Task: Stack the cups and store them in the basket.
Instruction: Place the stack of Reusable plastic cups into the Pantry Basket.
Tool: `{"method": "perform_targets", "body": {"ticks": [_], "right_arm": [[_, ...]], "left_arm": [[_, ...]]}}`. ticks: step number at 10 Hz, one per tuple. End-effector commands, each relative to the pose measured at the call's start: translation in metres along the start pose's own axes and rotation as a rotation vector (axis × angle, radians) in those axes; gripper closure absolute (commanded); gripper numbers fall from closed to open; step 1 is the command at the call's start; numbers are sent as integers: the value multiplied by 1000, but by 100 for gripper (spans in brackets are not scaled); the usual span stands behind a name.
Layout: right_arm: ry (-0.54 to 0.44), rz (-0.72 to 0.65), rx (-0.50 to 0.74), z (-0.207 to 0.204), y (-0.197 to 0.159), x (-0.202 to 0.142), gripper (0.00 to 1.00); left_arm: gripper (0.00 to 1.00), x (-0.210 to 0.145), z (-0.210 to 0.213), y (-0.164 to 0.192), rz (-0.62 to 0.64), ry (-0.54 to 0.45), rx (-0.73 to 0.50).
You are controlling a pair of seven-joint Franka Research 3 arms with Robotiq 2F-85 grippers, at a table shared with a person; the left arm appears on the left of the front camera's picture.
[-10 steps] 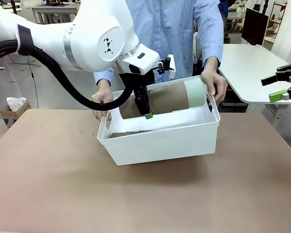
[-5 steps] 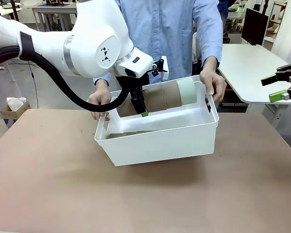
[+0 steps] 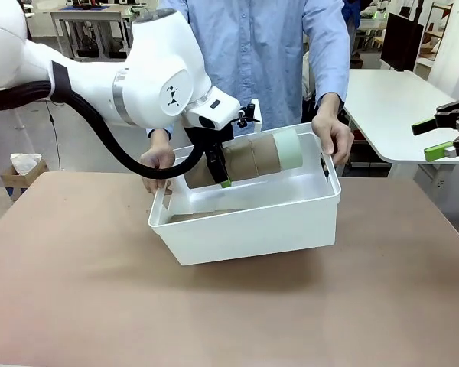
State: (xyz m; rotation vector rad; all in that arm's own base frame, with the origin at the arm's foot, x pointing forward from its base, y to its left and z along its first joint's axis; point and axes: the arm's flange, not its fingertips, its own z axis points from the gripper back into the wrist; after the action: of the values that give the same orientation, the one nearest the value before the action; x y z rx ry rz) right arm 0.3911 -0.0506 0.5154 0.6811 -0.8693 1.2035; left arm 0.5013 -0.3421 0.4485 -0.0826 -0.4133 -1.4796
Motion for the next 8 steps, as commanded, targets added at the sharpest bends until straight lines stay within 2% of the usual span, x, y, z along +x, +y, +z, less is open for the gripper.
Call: {"method": "perform_targets", "body": {"ticks": [1, 3, 8], "right_arm": [[-12, -12, -15, 0, -1, 3, 0], [-12, -12, -15, 0, -1, 3, 0], [-12, -12, -15, 0, -1, 3, 0]], "left_arm": [[15, 5, -8, 10, 32, 4, 14], [15, 5, -19, 9, 43, -8, 0], [15, 16, 3, -15, 19, -16, 32]]}}
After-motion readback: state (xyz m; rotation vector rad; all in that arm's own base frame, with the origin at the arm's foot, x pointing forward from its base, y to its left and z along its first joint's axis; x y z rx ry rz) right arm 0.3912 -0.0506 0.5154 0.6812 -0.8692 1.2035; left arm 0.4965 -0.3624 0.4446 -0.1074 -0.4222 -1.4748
